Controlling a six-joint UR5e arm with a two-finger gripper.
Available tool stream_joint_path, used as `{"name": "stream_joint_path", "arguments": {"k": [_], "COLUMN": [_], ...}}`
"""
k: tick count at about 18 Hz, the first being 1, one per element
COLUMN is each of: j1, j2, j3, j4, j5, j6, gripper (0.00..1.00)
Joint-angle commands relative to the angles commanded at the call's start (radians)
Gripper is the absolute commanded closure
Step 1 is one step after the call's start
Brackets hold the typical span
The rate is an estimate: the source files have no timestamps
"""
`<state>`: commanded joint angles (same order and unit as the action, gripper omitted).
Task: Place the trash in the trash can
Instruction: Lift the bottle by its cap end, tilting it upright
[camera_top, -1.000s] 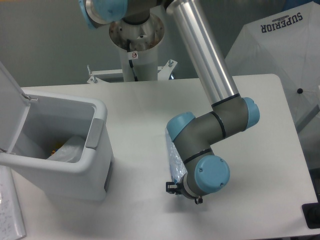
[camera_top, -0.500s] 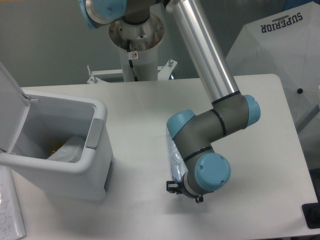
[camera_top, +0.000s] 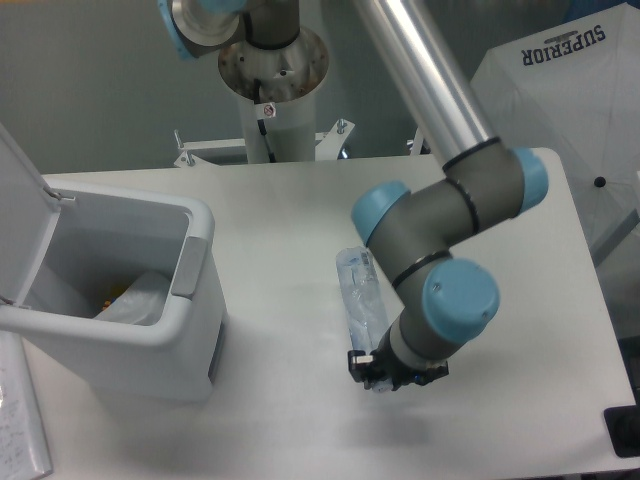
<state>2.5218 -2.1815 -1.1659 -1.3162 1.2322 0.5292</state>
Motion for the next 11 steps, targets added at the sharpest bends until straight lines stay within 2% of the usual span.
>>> {"name": "stream_joint_path", "arguments": {"k": [3, 5, 9, 11], "j1": [0.008, 0.008, 0.005, 0.003], "j2": [0.023, 0.048, 0.112, 0.141], "j3": [0.029, 0.031, 0.029, 0.029], "j4": [0.026, 0.081, 0.185, 0.209], "j5": [-0.075, -0.135, -0.273, -0.324], "j6": [0.006, 0.006, -0.005, -0.005], "gripper": [0.94, 0.97, 0.97, 0.97]}}
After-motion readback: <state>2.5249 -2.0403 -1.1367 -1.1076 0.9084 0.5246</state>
